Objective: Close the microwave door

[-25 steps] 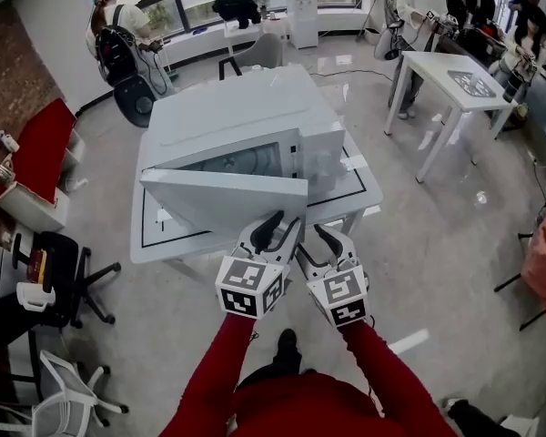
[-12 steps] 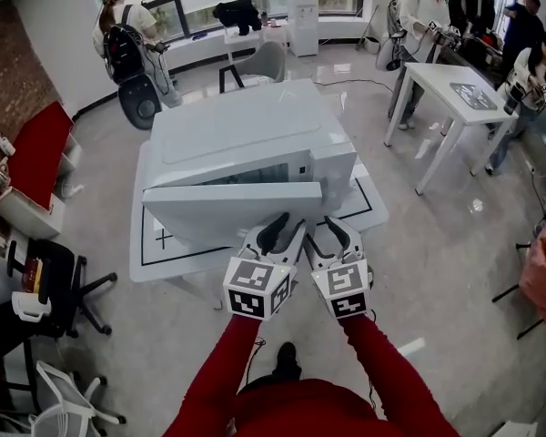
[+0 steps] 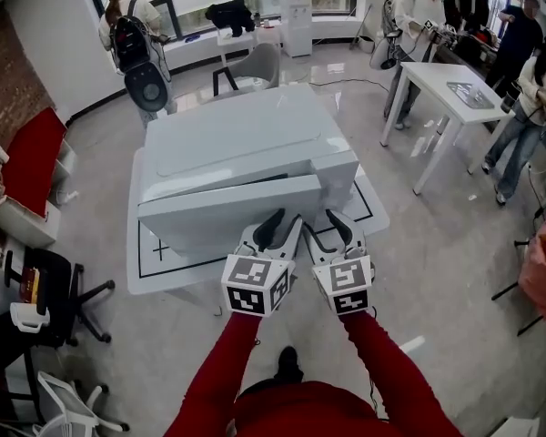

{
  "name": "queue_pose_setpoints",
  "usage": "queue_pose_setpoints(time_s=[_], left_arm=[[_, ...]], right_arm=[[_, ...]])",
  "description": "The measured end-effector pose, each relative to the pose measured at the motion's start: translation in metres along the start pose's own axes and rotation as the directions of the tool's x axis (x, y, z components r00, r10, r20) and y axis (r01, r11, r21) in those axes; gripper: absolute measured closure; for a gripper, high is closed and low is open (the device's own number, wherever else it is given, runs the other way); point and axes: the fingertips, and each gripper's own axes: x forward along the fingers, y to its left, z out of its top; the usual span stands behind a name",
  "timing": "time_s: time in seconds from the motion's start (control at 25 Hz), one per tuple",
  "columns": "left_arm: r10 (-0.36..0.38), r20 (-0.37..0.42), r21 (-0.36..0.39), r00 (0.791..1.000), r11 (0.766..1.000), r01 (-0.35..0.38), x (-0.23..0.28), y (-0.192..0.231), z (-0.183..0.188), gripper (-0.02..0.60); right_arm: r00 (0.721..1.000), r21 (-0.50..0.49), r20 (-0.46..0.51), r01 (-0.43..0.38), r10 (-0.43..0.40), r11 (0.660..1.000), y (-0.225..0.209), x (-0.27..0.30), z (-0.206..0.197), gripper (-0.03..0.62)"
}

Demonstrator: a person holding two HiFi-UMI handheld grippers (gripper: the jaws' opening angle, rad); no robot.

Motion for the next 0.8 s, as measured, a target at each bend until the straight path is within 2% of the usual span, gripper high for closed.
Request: queue_pose_setpoints(time_s=[0.08,0.2,0.24,0.32,0.44,0.56,0.8], left_arm=[[0.013,0.005,-0.009,1.000,1.000,-0.013,0.002,0.007,0.003,0.445],[0.037,0.012,-0.024,0.999,0.999,-0.037,0.004,0.016,0.007,0.458],[0.048,0.013,-0.028,0.999,0.998,-0.048,0.005,0.018,0.008,0.498],[0.072,0.014,-0.028,0.997,0.997,-0.072,0.005,0.021,0.008,0.538],[0.097,0.011,-0.001,0.995,0.995,-0.097,0.005,0.022,0.007,0.570],[0.108,0.010,0.039,0.994,0.993,-0.109,0.005,0.021,0.009,0.571],[0.113,0.016,0.021,0.994,0.993,-0.113,0.004,0.021,0.009,0.571]], right_arm=[[1.000,-0.017,0.029,-0.008,0.008,1.000,0.004,0.000,0.007,0.409],[0.998,-0.037,0.055,-0.034,0.036,0.999,0.010,0.002,0.014,0.507],[0.998,-0.045,0.054,-0.041,0.043,0.998,0.011,0.003,0.014,0.519],[0.997,-0.056,0.049,-0.051,0.053,0.997,0.013,0.005,0.014,0.551],[0.996,-0.065,0.049,-0.065,0.069,0.996,0.015,0.010,0.017,0.572],[0.996,-0.069,0.047,-0.078,0.081,0.995,0.017,0.015,0.020,0.577],[0.996,-0.054,0.035,-0.075,0.077,0.996,0.017,0.026,0.022,0.579]])
